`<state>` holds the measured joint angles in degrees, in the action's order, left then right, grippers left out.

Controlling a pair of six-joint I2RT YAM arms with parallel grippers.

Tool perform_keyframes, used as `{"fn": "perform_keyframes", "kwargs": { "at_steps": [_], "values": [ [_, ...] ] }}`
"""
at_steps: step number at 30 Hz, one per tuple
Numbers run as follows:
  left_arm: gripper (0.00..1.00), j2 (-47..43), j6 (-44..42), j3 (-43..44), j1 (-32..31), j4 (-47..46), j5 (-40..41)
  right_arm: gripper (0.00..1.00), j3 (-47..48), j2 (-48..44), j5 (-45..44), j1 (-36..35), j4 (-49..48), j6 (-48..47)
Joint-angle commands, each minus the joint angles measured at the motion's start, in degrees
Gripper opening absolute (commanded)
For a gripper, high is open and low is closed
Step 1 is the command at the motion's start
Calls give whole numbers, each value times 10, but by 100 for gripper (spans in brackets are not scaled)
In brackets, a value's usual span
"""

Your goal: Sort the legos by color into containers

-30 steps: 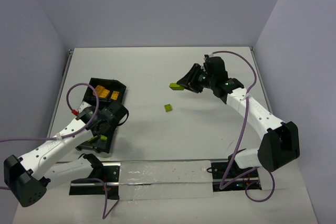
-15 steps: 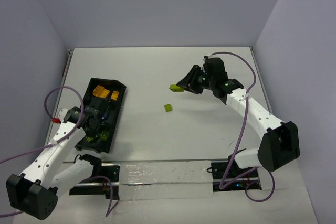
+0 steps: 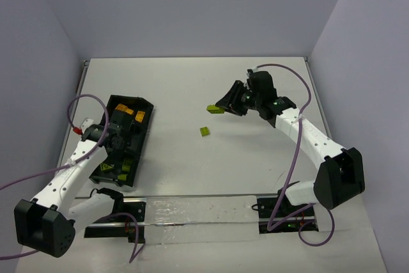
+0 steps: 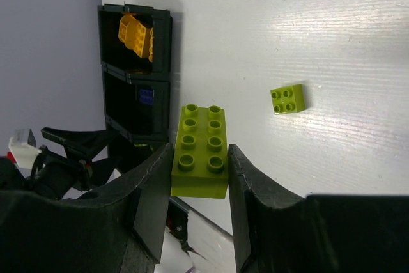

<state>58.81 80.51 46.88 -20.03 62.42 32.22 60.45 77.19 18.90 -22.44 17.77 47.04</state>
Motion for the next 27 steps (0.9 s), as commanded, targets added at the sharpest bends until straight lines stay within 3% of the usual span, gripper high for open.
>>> {"fn": "perform_keyframes", "kwargs": {
  "at_steps": [1, 9, 11, 16, 21, 27],
  "values": [
    [85, 13, -77, 50, -18, -57, -11, 0, -6, -22, 3, 4, 5, -22],
    [80, 34, -297, 99, -148, -250, -98, 0, 8, -1, 87, -6, 5, -98],
    [80, 41, -365, 106, -177, -308, -149, 0, 14, 2, 110, -14, 11, -120],
    [80, 24, -450, 92, -182, -421, -313, 0, 16, 2, 130, -22, 26, -146],
    [80, 47, -530, 113, -189, -416, -437, 0, 25, 14, 158, -23, 50, -162],
    [85, 94, -609, 144, -221, -390, -487, 0, 64, 54, 216, -23, 103, -190]
  ]
}}
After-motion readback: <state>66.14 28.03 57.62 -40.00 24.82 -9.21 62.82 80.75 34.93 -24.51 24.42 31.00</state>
